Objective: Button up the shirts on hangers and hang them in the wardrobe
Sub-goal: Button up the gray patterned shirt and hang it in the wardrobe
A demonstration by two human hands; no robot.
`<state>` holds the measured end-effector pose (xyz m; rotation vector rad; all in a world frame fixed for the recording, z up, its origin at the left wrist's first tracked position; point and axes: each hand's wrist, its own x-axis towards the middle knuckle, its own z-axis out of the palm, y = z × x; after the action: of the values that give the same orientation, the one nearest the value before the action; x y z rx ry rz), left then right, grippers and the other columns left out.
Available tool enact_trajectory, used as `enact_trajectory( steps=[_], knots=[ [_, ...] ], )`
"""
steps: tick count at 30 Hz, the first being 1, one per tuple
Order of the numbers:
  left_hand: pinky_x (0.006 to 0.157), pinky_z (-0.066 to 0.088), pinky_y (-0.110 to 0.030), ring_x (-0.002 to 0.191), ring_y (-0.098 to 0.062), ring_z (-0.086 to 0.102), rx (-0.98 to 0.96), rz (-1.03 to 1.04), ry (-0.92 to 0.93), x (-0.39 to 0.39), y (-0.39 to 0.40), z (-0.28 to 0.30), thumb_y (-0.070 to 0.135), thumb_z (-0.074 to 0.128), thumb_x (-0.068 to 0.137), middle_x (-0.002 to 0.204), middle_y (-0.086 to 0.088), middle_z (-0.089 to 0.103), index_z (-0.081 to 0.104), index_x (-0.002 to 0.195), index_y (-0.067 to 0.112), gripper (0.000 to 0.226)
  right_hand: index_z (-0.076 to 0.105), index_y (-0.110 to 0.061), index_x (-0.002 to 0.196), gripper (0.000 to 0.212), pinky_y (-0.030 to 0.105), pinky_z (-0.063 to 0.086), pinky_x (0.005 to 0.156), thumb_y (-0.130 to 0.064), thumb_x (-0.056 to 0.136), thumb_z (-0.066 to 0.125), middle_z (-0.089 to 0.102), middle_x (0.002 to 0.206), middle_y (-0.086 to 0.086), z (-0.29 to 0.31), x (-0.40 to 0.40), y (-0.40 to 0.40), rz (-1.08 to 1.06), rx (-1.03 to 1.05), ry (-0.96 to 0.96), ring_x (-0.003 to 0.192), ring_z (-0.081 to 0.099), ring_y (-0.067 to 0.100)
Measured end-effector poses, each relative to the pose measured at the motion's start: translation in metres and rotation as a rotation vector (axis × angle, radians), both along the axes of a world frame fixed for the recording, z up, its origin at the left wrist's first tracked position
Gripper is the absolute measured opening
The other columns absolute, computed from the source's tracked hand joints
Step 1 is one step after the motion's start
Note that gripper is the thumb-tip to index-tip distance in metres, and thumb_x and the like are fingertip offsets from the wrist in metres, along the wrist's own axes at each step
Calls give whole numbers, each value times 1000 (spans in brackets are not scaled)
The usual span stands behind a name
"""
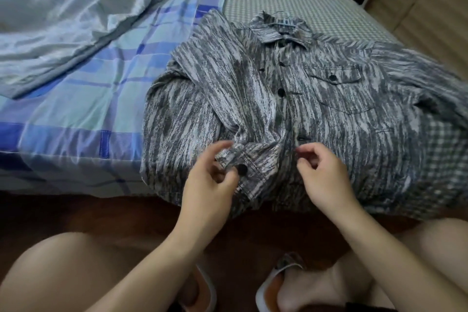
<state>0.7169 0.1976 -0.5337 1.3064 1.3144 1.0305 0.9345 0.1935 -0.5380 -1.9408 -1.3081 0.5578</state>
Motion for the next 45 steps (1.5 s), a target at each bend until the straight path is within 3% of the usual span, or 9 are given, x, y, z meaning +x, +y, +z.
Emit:
enact_trajectory(
  steps=[3, 6, 10, 19, 23, 28, 34, 41, 45],
  knots=[
    [56, 45, -30, 56, -15, 58, 21, 21, 152, -1, -3, -1, 20, 72, 92, 64, 2, 64, 70, 92, 22, 2, 55, -27, 124, 22, 39, 57, 92, -21, 103, 56, 64, 110, -8, 10, -2, 4, -14, -137, 285, 99, 68, 16],
    [64, 58, -44, 63, -30, 71, -63, 9, 203, -8, -7, 5, 28, 71, 94, 60, -3, 69, 67, 78, 16, 21, 51, -25, 130, 24, 45, 57, 96, -28, 106, 52, 61, 114, -7, 24, -13, 9, 15, -204, 485, 102, 68, 17],
    [53, 44, -21, 54, -7, 61, 101, 82, 443, -47, -6, 45, 35, 70, 92, 59, 7, 66, 63, 70, 21, 27, 46, -27, 142, 40, 49, 56, 96, -30, 103, 55, 58, 117, -12, 59, -24, 26, 171, -195, 249, 101, 68, 21],
    [88, 41, -37, 100, -37, 62, 232, 1022, 558, -245, 50, 107, 20, 59, 100, 100, -24, 66, 65, 105, 0, 22, 60, -15, 126, 26, 45, 58, 89, -15, 100, 58, 64, 108, 3, 95, -60, 89, 327, -159, 225, 97, 66, 22],
    [118, 28, -51, 144, -45, 30, -204, 752, 844, -253, 53, 95, 20, 53, 98, 158, -27, 27, 40, 148, 10, 52, 59, -21, 124, 23, 46, 56, 91, -19, 101, 60, 61, 117, 1, 96, -77, 84, 475, -235, 142, 102, 62, 20],
    [69, 51, -29, 87, -23, 69, -137, 103, 816, -142, 49, 93, 24, 59, 97, 105, -8, 72, 61, 137, 23, 41, 59, -19, 127, 24, 28, 45, 66, -20, 102, 57, 61, 116, 0, 105, -52, 71, 498, -308, 46, 93, 64, 19],
    [86, 56, -34, 96, -17, 68, 38, -278, 709, -15, 66, 85, 33, 59, 100, 116, 0, 72, 68, 129, 22, 33, 65, -16, 116, 17, 30, 44, 65, -19, 102, 57, 65, 110, 3, 109, 25, 73, 297, -307, -6, 84, 61, 24],
    [84, 52, -21, 93, -6, 68, 172, -283, 615, 86, 116, 57, 27, 59, 102, 121, 2, 72, 64, 135, 17, 34, 67, -31, 95, 18, 32, 54, 73, -15, 99, 59, 71, 105, -2, 73, 95, 81, 35, -215, -92, 79, 65, 13],
    [87, 61, -33, 92, -9, 69, 225, -184, 680, 111, 154, 33, 27, 64, 99, 117, 1, 72, 65, 131, 19, 33, 59, -27, 129, 38, 38, 47, 103, -47, 96, 60, 57, 128, -7, 59, 68, 108, 174, -186, -225, 117, 54, 14]
  ],
)
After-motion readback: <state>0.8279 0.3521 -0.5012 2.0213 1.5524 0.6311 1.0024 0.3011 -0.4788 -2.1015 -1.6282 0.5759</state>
